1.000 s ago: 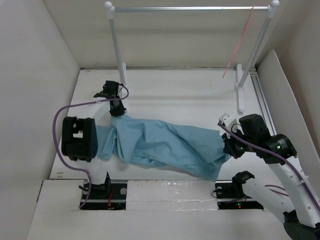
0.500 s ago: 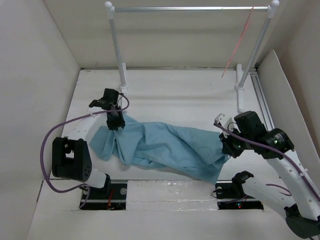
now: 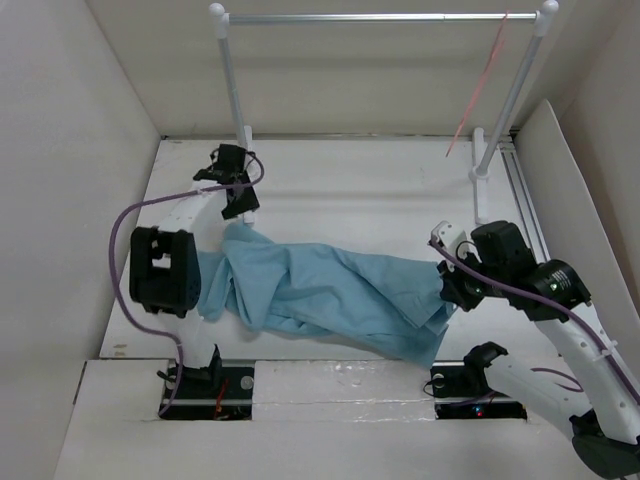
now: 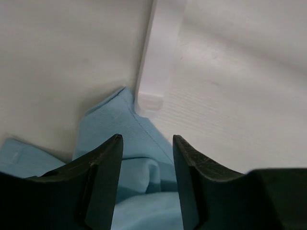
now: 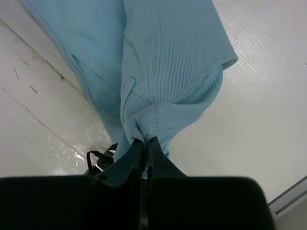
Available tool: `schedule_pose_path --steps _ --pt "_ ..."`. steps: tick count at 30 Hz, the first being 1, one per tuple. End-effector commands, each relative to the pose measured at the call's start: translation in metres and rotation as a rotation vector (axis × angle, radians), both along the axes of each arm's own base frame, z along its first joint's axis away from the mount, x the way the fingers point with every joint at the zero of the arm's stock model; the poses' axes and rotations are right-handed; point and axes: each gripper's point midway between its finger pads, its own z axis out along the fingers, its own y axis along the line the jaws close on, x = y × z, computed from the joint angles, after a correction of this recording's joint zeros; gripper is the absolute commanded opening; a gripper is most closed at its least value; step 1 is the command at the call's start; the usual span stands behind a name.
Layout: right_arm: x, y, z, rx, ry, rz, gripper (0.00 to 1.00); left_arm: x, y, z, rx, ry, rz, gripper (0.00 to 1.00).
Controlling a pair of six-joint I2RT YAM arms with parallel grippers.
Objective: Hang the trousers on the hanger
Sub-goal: Flatten out the trousers at the center of the board.
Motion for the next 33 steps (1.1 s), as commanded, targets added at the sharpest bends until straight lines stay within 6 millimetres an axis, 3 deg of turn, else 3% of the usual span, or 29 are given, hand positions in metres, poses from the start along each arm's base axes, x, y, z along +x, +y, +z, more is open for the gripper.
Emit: schedule_pose_path --steps 1,4,11,13,15,16,19,22,23,24,26,27,28,29,31,33 --pt "0.014 0.012 0.015 0.069 -0.084 -0.009 0.0 -0.031 0.009 -0.054 0.101 0.194 -0.039 0.42" --pt "0.018 0.013 0.017 0.079 -0.097 -0.024 0.0 -0.043 0.005 -0.07 0.076 0.219 -0.05 0.51" --pt "0.028 0.02 0.031 0.128 -0.149 -0.04 0.0 -0.07 0.013 -0.12 0.107 0.344 -0.031 0.49" --pt "0.036 0.019 0.043 0.131 -0.191 -0.061 0.0 -0.076 0.023 -0.129 0.137 0.357 -0.005 0.31" --pt "0.046 0.017 0.054 0.132 -0.236 -0.091 0.0 -0.082 0.031 -0.13 0.131 0.357 0.026 0.0" --pt "0.052 0.012 0.06 0.121 -0.269 -0.121 0.0 -0.081 0.039 -0.127 0.116 0.348 0.058 0.0" --pt "0.071 0.01 0.094 0.146 -0.385 -0.173 0.0 -0.064 0.04 -0.079 0.084 0.209 0.086 0.0" --pt "0.087 0.008 0.147 0.197 -0.528 -0.216 0.0 -0.041 0.046 0.016 0.074 -0.018 0.146 0.0" --pt "0.09 0.007 0.19 0.255 -0.628 -0.236 0.0 -0.036 0.054 0.1 0.047 -0.224 0.201 0.0" --pt "0.09 0.007 0.191 0.255 -0.629 -0.236 0.0 -0.035 0.054 0.101 0.039 -0.228 0.21 0.0" --pt "0.088 0.001 0.222 0.293 -0.704 -0.256 0.0 -0.046 0.063 0.179 0.018 -0.415 0.269 0.0" --pt "0.081 -0.003 0.251 0.338 -0.766 -0.26 0.0 -0.052 0.068 0.203 0.013 -0.477 0.296 0.0" --pt "0.077 -0.003 0.263 0.363 -0.792 -0.256 0.0 -0.065 0.074 0.232 0.005 -0.557 0.332 0.0" --pt "0.072 -0.004 0.275 0.387 -0.817 -0.25 0.0 -0.071 0.077 0.251 -0.002 -0.607 0.347 0.0" --pt "0.059 -0.005 0.302 0.439 -0.874 -0.22 0.0 -0.084 0.081 0.266 0.003 -0.651 0.354 0.0" --pt "0.055 -0.003 0.301 0.438 -0.861 -0.2 0.0 -0.079 0.073 0.24 0.017 -0.579 0.288 0.0"
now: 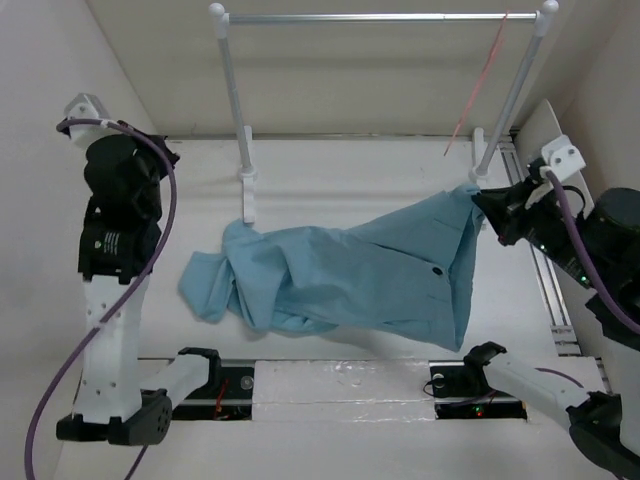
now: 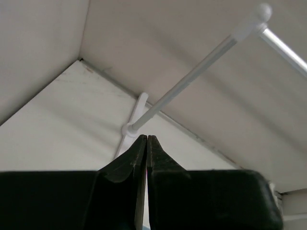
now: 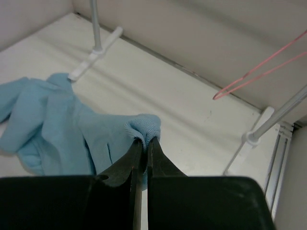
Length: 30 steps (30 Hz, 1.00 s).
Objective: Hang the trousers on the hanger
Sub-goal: Flatten out the trousers at the center of the board.
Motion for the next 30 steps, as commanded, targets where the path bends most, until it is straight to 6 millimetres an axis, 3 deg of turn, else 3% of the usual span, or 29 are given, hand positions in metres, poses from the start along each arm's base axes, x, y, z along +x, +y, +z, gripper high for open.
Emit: schedule_pose_path --steps 1,2,3,4,5,7,9,10,11,16,18,20,24,26,30 --pt "-0.014 0.007 0.043 0.07 -0.131 0.074 0.0 0.013 -0.009 -0.087 0.028 0.278 -0.053 0.0" --pt "-0.014 0.011 0.035 0.057 -0.111 0.093 0.0 0.017 -0.016 -0.123 0.039 0.377 -0.099 0.01" --pt "-0.014 0.013 0.024 0.043 -0.081 0.104 0.0 0.022 -0.023 -0.146 0.032 0.435 -0.139 0.08" --pt "-0.015 0.017 0.004 0.028 -0.039 0.129 0.0 0.032 -0.037 -0.183 0.012 0.506 -0.21 0.18" --pt "-0.017 0.017 -0.003 0.023 -0.029 0.13 0.0 0.038 -0.043 -0.196 0.009 0.519 -0.246 0.18" --pt "-0.023 0.017 -0.022 0.009 0.008 0.146 0.0 0.048 -0.056 -0.227 -0.024 0.57 -0.308 0.31" --pt "-0.029 0.017 -0.059 -0.024 0.093 0.161 0.0 0.058 -0.065 -0.246 -0.037 0.587 -0.354 0.36" --pt "-0.032 0.018 -0.073 -0.037 0.137 0.174 0.0 0.061 -0.073 -0.265 -0.046 0.636 -0.377 0.37" --pt "-0.033 0.02 -0.098 -0.062 0.205 0.184 0.0 0.065 -0.08 -0.271 -0.042 0.645 -0.398 0.37" --pt "-0.054 0.016 -0.164 -0.097 0.365 0.202 0.0 0.066 -0.089 -0.336 -0.029 0.813 -0.43 0.39" --pt "-0.061 0.012 -0.186 -0.114 0.424 0.195 0.0 0.057 -0.085 -0.355 -0.02 0.859 -0.423 0.48" --pt "-0.066 0.009 -0.194 -0.114 0.441 0.189 0.0 0.043 -0.077 -0.376 -0.002 0.919 -0.392 0.52" --pt "-0.068 0.009 -0.202 -0.106 0.461 0.182 0.0 0.024 -0.056 -0.393 0.055 0.966 -0.301 0.61" --pt "-0.066 0.01 -0.204 -0.103 0.469 0.179 0.0 0.02 -0.04 -0.398 0.083 0.977 -0.225 0.65" --pt "-0.06 0.013 -0.201 -0.094 0.456 0.179 0.0 0.022 -0.03 -0.418 0.074 1.007 -0.187 0.65"
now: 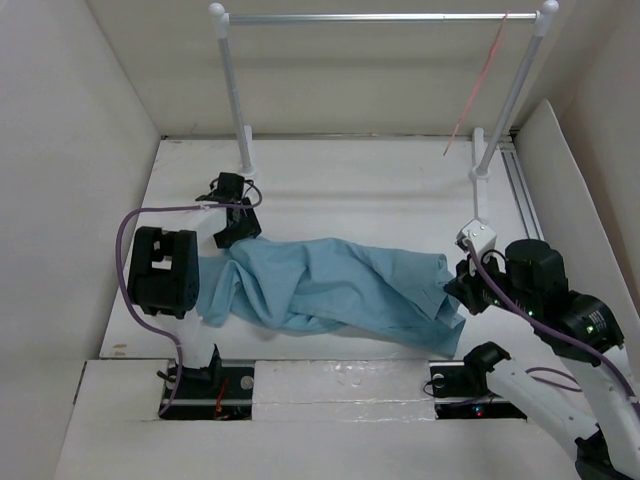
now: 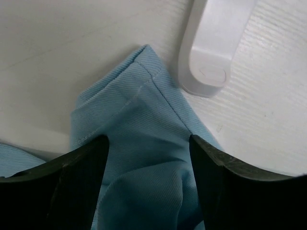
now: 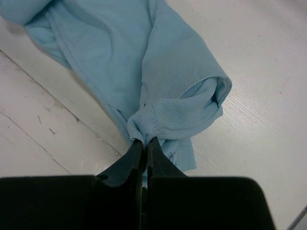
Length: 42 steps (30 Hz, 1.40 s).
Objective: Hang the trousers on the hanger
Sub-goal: Flatten out the trousers at the center of the board.
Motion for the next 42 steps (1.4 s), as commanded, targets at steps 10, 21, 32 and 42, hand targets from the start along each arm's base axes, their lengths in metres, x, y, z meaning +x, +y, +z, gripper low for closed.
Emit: schedule_pose_path --steps 10,21,32,42 --pt "0.027 0.015 0.049 0.086 -0.133 -0.016 0.0 0.026 0.031 0.048 0.065 -0.157 0.144 0.0" --pt "0.035 -0.008 0.217 0.159 -0.58 -0.069 0.0 -0.031 0.088 0.367 0.095 -0.913 0.412 0.0" --pt "0.019 -0.005 0.2 0.149 -0.549 0.0 0.0 0.021 0.014 0.129 -0.071 -0.304 0.08 0.68" --pt "0.02 -0.016 0.148 0.074 -0.426 -0.063 0.0 0.038 0.019 0.036 -0.015 -0.1 0.104 0.64"
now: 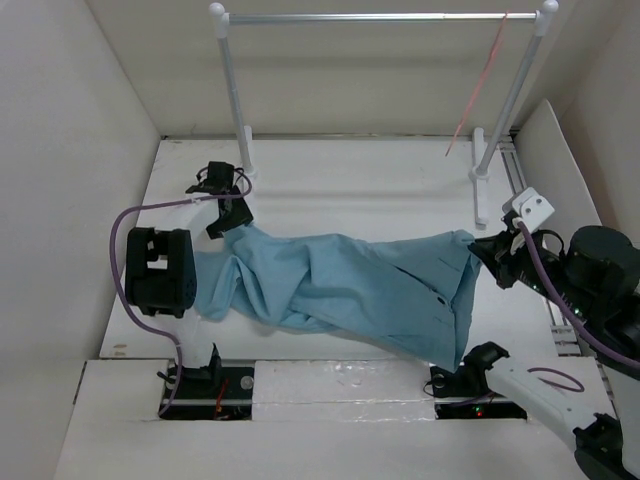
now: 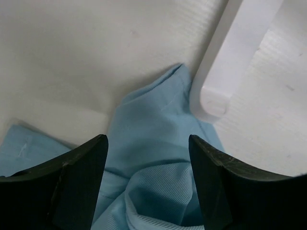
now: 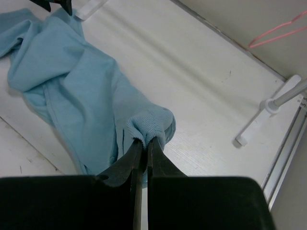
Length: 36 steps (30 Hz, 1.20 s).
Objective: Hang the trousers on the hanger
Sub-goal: Flatten out the trousers at the center of the board.
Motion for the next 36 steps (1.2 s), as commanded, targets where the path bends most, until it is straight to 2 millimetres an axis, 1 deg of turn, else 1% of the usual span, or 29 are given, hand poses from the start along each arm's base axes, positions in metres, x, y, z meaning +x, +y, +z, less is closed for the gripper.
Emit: schedule_pose_path --steps 1,3,5,6,8,9,10,11,12,13,14,17,18,19,20,21,22,23,24,25,26,27,28,30,31,32,33,34,36 --pt "-0.001 -0.004 0.005 0.039 -0.036 -0.026 0.0 0.023 -0.003 0.004 -0.015 -0.06 -0.013 0.65" --pt "-0.003 -0.004 -0.001 0.049 -0.026 -0.03 0.0 0.018 -0.003 -0.016 -0.01 -0.016 -0.014 0.65" --pt "-0.003 -0.003 -0.005 0.054 -0.012 -0.03 0.0 0.017 -0.005 -0.029 -0.017 0.004 -0.026 0.66" --pt "-0.003 -0.003 -0.007 0.054 -0.008 -0.032 0.0 0.014 -0.006 -0.042 -0.024 0.038 -0.034 0.65" --pt "-0.002 -0.002 -0.006 0.063 -0.009 -0.036 0.0 0.012 -0.008 -0.052 -0.032 0.057 -0.04 0.59" --pt "-0.001 -0.002 -0.007 0.062 -0.004 -0.041 0.0 0.011 -0.008 -0.052 -0.035 0.057 -0.038 0.58" --pt "0.0 -0.003 -0.005 0.067 -0.012 -0.046 0.0 0.015 -0.004 -0.05 -0.035 0.037 -0.023 0.44" --pt "0.001 -0.002 -0.005 0.068 -0.01 -0.046 0.0 0.017 -0.003 -0.047 -0.031 0.03 -0.018 0.44" --pt "0.002 -0.001 -0.004 0.071 -0.009 -0.046 0.0 0.02 0.0 -0.042 -0.017 0.02 -0.006 0.0" --pt "0.003 -0.001 -0.003 0.072 -0.011 -0.047 0.0 0.017 0.004 -0.036 0.002 0.031 0.008 0.0" --pt "0.004 -0.001 -0.002 0.073 -0.01 -0.049 0.0 0.024 0.004 -0.025 0.007 0.008 0.006 0.0" --pt "0.01 -0.001 0.003 0.075 -0.028 -0.062 0.0 0.034 0.018 0.028 0.021 -0.105 0.038 0.0" --pt "0.011 0.0 0.006 0.076 -0.034 -0.063 0.0 0.036 0.018 0.064 -0.006 -0.19 0.038 0.0" --pt "0.013 -0.001 0.01 0.075 -0.044 -0.071 0.0 0.036 0.03 0.087 -0.015 -0.244 0.064 0.0" --pt "0.016 -0.001 0.018 0.08 -0.062 -0.076 0.0 0.036 0.036 0.111 -0.025 -0.301 0.084 0.0" --pt "0.017 -0.002 0.024 0.084 -0.076 -0.079 0.0 0.03 0.041 0.157 -0.049 -0.414 0.108 0.0" --pt "0.018 -0.002 0.027 0.088 -0.087 -0.082 0.0 0.025 0.047 0.181 -0.055 -0.475 0.131 0.0" --pt "0.017 -0.002 0.036 0.099 -0.11 -0.081 0.0 0.021 0.057 0.205 -0.054 -0.535 0.161 0.0" --pt "0.017 -0.003 0.041 0.104 -0.122 -0.08 0.0 0.009 0.061 0.243 -0.048 -0.634 0.192 0.0" --pt "0.015 -0.004 0.048 0.112 -0.14 -0.079 0.0 0.003 0.064 0.268 -0.041 -0.69 0.208 0.0" --pt "0.015 -0.004 0.05 0.116 -0.147 -0.079 0.0 -0.004 0.065 0.283 -0.041 -0.723 0.221 0.0" --pt "0.015 -0.004 0.052 0.114 -0.152 -0.078 0.0 -0.015 0.067 0.307 -0.035 -0.785 0.238 0.0" --pt "0.014 -0.005 0.055 0.118 -0.16 -0.078 0.0 -0.022 0.069 0.315 -0.038 -0.799 0.254 0.0" --pt "0.01 -0.006 0.064 0.129 -0.182 -0.073 0.0 -0.041 0.074 0.349 -0.027 -0.877 0.29 0.0" --pt "0.007 -0.007 0.07 0.14 -0.193 -0.073 0.0 -0.05 0.077 0.355 -0.015 -0.882 0.309 0.0" --pt "0.004 -0.01 0.075 0.144 -0.205 -0.076 0.0 -0.061 0.08 0.377 -0.004 -0.93 0.328 0.0" --pt "-0.005 -0.015 0.09 0.165 -0.246 -0.076 0.0 -0.08 0.09 0.399 0.03 -0.991 0.378 0.0" --pt "-0.011 -0.025 0.098 0.179 -0.282 -0.106 0.0 -0.092 0.094 0.411 0.049 -1.025 0.399 0.0" --pt "-0.018 -0.037 0.11 0.193 -0.334 -0.143 0.0 -0.12 0.106 0.446 0.098 -1.116 0.463 0.0"
